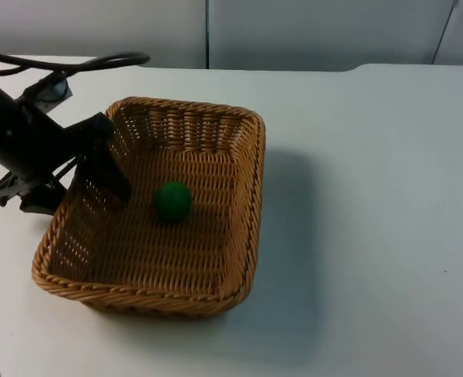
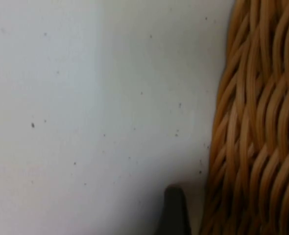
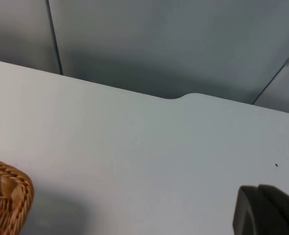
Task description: Pick up the basket with the left hand and place the ball into the basket with the right hand.
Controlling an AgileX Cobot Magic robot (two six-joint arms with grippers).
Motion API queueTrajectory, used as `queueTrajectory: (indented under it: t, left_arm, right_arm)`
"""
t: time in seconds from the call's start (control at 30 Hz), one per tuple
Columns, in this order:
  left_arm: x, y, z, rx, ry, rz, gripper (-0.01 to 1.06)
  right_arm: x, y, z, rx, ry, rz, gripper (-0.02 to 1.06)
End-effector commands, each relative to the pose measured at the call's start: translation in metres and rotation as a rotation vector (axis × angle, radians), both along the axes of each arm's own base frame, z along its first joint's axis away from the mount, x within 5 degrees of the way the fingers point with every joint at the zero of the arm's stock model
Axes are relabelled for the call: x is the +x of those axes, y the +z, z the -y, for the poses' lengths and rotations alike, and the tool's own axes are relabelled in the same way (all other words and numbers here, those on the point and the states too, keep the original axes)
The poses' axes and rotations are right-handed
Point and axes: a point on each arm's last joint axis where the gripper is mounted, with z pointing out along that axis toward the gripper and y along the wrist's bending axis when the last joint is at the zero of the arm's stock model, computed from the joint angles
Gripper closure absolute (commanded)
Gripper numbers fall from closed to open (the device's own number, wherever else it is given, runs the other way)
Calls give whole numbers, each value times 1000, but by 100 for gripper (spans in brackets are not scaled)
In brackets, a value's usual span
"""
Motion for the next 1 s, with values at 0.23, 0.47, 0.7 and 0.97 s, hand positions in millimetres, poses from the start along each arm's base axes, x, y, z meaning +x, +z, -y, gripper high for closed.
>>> queueTrajectory:
  t: [0.23,0.47,0.7,0.97]
  left_arm:
    - [13,21,-4,14,-87,-3,40]
    - [23,36,-11,115,-139,-23,40]
    - [34,53,-15,158,-179,-7,40]
    - [45,81,-12,132,-216,8,43]
  right_arm:
    - [1,-2,-3,-8,16,7,105]
    - [1,-2,-3,-8,16,7,105]
    - [1,-2,-3,-7,18,11,105]
    - [1,-1,-3,-6,19,13,105]
